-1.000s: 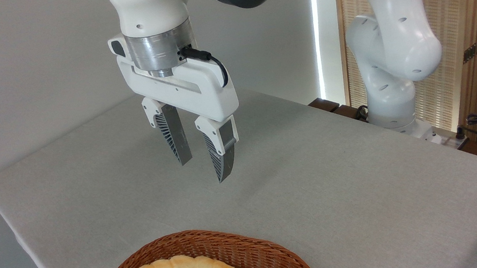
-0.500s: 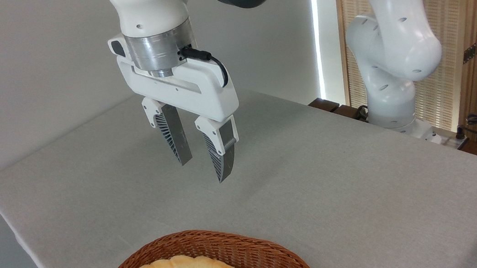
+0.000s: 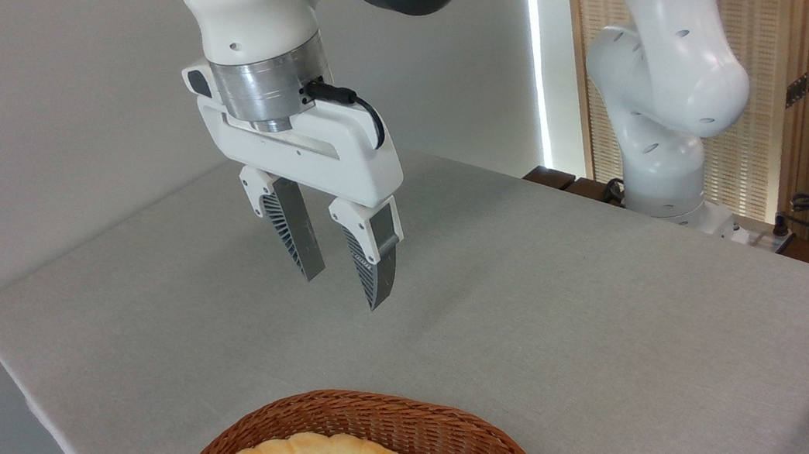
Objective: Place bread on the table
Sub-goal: 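Lower the open gripper onto the bread roll in the basket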
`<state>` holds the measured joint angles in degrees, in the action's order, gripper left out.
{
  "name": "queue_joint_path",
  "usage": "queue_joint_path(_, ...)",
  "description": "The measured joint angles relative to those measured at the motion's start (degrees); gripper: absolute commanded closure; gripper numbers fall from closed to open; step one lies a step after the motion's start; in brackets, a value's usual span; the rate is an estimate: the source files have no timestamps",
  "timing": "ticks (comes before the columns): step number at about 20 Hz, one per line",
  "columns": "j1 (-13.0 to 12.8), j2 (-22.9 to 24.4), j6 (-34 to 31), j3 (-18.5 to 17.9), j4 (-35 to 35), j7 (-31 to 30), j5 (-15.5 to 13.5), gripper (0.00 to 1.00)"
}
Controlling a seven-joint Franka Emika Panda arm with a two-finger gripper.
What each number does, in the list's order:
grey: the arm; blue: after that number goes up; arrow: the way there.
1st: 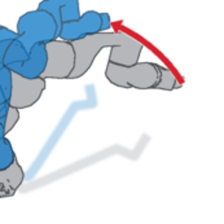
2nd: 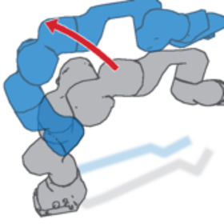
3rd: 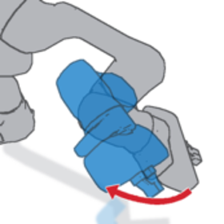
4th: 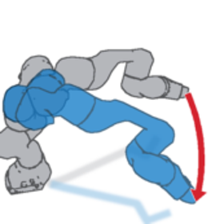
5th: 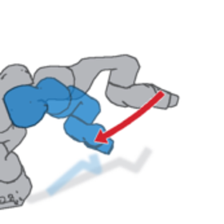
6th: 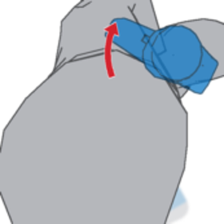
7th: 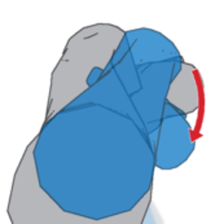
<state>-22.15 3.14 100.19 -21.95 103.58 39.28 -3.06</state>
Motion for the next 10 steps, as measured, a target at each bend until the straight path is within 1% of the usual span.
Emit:
queue_joint_path(3,0.1,-0.5,3.3,-0.2,0.0,0.0,0.0,0.00)
queue_joint_path(7,0.2,-4.0,12.4,-1.9,0.1,0.0,0.0,0.00)
queue_joint_path(10,0.2,-6.5,16.9,-3.6,0.1,0.5,0.0,0.00)
